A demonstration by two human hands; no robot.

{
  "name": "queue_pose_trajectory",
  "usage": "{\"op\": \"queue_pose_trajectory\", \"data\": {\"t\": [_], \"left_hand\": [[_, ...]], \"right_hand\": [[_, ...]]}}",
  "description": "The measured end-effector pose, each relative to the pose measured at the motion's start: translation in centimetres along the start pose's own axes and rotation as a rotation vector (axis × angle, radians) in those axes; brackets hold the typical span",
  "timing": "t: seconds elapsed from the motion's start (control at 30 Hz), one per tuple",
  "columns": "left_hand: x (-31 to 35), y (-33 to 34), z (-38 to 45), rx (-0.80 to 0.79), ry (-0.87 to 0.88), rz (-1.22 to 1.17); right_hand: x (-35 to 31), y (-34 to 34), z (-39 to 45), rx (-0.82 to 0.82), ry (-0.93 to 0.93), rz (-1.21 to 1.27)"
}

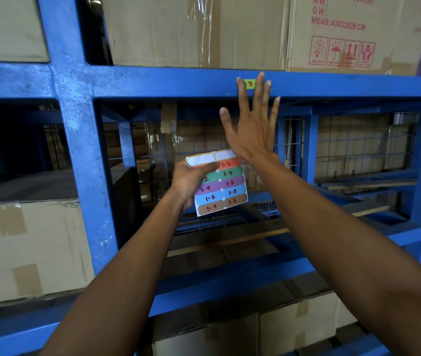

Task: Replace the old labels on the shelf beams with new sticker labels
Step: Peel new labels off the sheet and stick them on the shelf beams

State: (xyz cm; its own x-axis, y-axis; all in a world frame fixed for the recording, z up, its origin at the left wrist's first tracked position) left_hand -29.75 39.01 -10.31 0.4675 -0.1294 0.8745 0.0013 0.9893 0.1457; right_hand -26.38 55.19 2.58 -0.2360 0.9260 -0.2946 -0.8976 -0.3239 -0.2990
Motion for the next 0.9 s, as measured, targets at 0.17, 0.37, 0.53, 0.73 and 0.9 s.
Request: {"op": "queue_pose_trajectory", "data": {"t": [0.17,0.37,0.53,0.73,0.9], "left_hand": [[0.9,-0.1,-0.6,-0.007,0.004,0.001],[1.6,-0.5,-1.0,-0.01,0.016,0.011],[2.3,-1.0,-1.9,0.005,0.025,0.02],[3.6,-2.4,-3.9,0.018,0.038,0.015],[4.4,-5.4,-6.2,0.048,0.07,0.005]], "right_hand": [[0.2,0.0,-0.2,-0.019,0.051,-0.022],[0.4,-0.1,-0.2,-0.041,0.099,0.008],[0.4,-0.2,-0.2,-0.142,0.101,0.013],[-1.4,-3.0,-2.6,-0.021,0.025,0.22],[-3.5,-4.0,-7.7,0.008,0.052,0.588]]}}
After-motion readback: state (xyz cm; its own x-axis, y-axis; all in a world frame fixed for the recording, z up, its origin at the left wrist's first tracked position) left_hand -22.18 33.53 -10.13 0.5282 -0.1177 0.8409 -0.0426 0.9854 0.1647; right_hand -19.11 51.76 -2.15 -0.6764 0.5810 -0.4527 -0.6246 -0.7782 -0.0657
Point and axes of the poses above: each hand's wrist, its own z-axis towards the middle knuckle, its own y-axis out of the palm, x = y × z, the point moved 9 cm from there along z, towards the middle knuckle, and after that the axes turned 9 degrees about y, right-handed, at the moved point
